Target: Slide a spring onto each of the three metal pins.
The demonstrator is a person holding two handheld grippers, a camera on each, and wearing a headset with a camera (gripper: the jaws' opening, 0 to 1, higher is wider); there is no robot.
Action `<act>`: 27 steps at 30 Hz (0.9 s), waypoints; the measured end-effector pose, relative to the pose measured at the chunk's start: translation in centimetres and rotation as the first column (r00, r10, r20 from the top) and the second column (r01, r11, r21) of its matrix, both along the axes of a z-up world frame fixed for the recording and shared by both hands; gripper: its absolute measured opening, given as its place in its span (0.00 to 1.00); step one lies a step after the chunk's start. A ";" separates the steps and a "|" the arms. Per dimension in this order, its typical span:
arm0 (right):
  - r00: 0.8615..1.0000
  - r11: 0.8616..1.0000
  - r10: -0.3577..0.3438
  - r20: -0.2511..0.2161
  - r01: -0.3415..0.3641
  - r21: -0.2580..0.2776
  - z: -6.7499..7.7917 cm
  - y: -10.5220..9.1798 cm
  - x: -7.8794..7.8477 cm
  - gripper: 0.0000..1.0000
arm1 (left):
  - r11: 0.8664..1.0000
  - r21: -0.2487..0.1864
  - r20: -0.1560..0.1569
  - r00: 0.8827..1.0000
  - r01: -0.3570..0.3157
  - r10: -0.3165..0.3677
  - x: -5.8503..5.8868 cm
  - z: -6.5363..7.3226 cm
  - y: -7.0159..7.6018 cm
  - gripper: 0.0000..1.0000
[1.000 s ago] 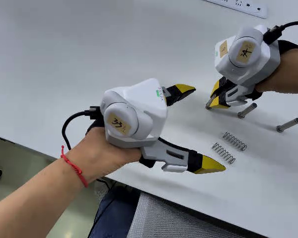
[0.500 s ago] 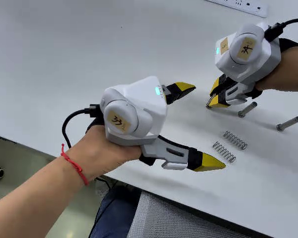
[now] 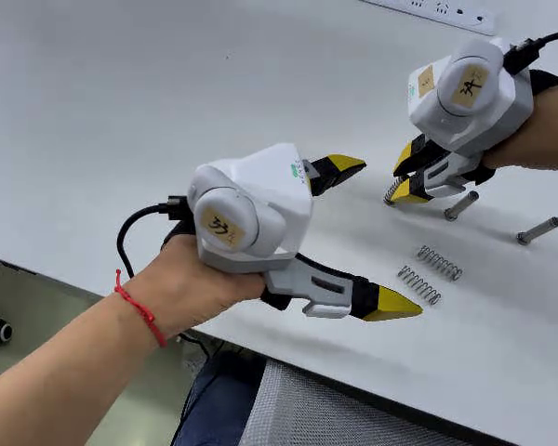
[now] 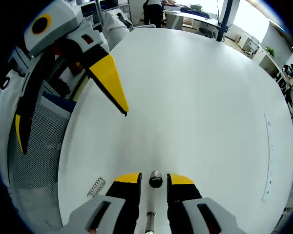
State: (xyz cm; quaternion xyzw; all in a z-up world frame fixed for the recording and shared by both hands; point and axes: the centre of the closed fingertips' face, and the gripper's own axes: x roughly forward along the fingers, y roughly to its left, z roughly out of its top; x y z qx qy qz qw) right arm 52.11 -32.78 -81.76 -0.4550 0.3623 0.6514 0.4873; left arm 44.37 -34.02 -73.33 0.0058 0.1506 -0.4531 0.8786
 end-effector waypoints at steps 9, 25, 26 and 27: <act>1.000 0.998 -0.019 0.004 0.019 0.051 1.3 -0.3 -0.2 0.24 | 1.000 0.012 0.002 1.000 0.007 -0.007 -0.2 0.2 0.0 0.93; 1.000 0.990 -0.028 0.005 0.027 0.140 5.1 -1.3 -1.2 0.38 | 0.998 0.047 0.002 1.000 0.028 -0.029 -0.8 0.4 -0.3 0.93; 0.999 0.988 -0.032 0.005 0.031 0.149 5.3 -1.5 -1.3 0.39 | 0.998 0.049 0.001 1.000 0.029 -0.029 -0.8 0.4 -0.3 0.93; 0.999 0.987 -0.035 0.004 0.034 0.157 5.3 -1.6 -1.3 0.40 | 0.998 0.050 0.002 1.000 0.030 -0.030 -0.9 0.5 -0.3 0.93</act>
